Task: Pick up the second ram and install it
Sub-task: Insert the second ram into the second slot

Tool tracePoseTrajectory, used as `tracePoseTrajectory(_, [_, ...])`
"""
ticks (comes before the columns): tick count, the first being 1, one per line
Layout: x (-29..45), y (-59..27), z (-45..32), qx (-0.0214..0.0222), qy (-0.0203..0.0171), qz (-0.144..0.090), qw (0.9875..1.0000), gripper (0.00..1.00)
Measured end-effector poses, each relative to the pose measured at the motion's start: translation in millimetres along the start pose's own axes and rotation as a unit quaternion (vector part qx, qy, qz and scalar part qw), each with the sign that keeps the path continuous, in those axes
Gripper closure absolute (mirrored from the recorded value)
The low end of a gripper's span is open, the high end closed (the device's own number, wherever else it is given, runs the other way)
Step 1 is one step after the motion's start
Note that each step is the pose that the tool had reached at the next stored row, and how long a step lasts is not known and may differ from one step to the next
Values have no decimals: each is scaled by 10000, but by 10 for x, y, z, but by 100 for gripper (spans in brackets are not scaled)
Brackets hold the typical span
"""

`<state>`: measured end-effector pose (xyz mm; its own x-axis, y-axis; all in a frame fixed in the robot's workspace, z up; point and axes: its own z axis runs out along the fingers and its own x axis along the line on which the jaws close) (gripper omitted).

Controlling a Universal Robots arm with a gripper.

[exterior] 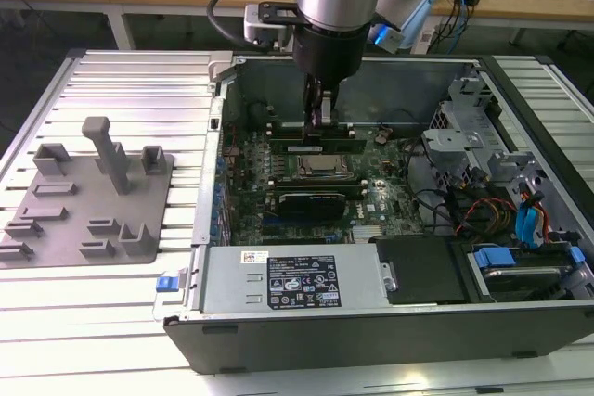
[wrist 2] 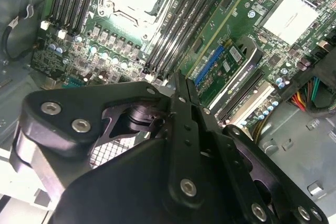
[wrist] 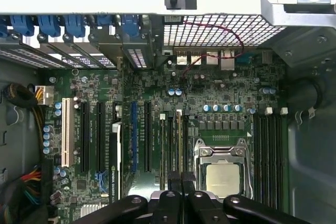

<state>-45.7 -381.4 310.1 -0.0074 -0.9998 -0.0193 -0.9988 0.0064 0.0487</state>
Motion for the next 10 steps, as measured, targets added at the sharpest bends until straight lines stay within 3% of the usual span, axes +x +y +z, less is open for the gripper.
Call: tracePoseTrajectory(10, [6,-5,92,0,0,0,10000,91])
